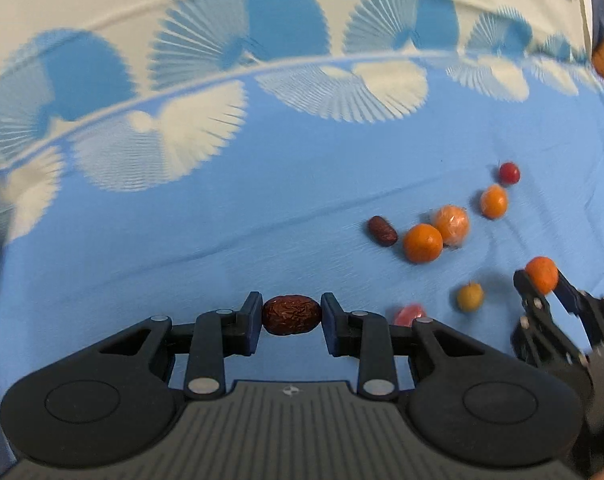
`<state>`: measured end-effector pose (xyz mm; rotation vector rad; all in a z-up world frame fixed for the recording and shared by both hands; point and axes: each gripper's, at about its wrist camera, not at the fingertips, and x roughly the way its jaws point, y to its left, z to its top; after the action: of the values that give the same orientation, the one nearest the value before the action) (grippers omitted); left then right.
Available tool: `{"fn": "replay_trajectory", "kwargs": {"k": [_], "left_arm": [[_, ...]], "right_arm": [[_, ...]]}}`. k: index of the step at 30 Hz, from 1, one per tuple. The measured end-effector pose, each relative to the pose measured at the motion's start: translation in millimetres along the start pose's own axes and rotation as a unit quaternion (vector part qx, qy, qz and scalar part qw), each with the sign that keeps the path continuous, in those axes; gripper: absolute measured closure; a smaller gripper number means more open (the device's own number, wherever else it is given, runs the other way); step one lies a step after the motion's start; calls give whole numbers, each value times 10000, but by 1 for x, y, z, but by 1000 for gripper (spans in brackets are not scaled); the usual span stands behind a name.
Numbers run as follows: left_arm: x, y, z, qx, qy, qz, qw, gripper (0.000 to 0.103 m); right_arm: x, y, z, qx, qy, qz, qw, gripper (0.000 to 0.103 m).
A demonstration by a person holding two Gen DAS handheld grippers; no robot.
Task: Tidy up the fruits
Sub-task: 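Grasp a red date with the left tool while the right tool grasps a mandarin, then carry the date and mandarin to the plate and release both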
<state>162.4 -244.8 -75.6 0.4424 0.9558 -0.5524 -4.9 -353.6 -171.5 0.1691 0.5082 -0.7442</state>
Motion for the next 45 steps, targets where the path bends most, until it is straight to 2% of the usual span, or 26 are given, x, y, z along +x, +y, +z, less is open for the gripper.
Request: {"fn": "replay_trajectory", "kwargs": {"k": [4,8,10,13,16,19,23,28,33,38,45], "left_arm": [[-65,19,-37,-22,-91,677,9977,68],[-116,46,-84,-469,43,693,9965,68],[-138,52,-110,-582,69,743,9955,68],[-160,53,-148,-681,156,522,9962,68],[-178,54,-178,-901,178,209,9956,68],[-203,56,-205,-1051,-40,16,9945,68],[-226,68,-219,-1301,-359,2,9908,68],[-244,84,-229,-1458,-669,20,9871,68],[-244,90,-239,-1519,-619,-80,9864,68],[-239,101,-241,-1588,-590,-51,9855,68],[-236,105,-243,-1628,-576,-93,9849,68]], "right_arm": [[-40,-9,14,115,-217,163,9996,67],[-110,-17,24,158,-345,783,9962,67],[-149,-16,19,47,-216,1331,9909,67],[-203,-15,7,-76,-2,2032,9791,67],[-243,-9,-1,-196,95,2417,9701,67],[-273,10,0,-681,13,2720,9599,67],[-306,29,3,-1154,-276,2888,9500,67],[-325,46,2,-1405,-327,2961,9442,67],[-322,53,4,-1401,-146,2918,9461,67],[-325,57,3,-1519,-200,2907,9445,67],[-317,62,3,-1530,-34,2879,9454,67]]}}
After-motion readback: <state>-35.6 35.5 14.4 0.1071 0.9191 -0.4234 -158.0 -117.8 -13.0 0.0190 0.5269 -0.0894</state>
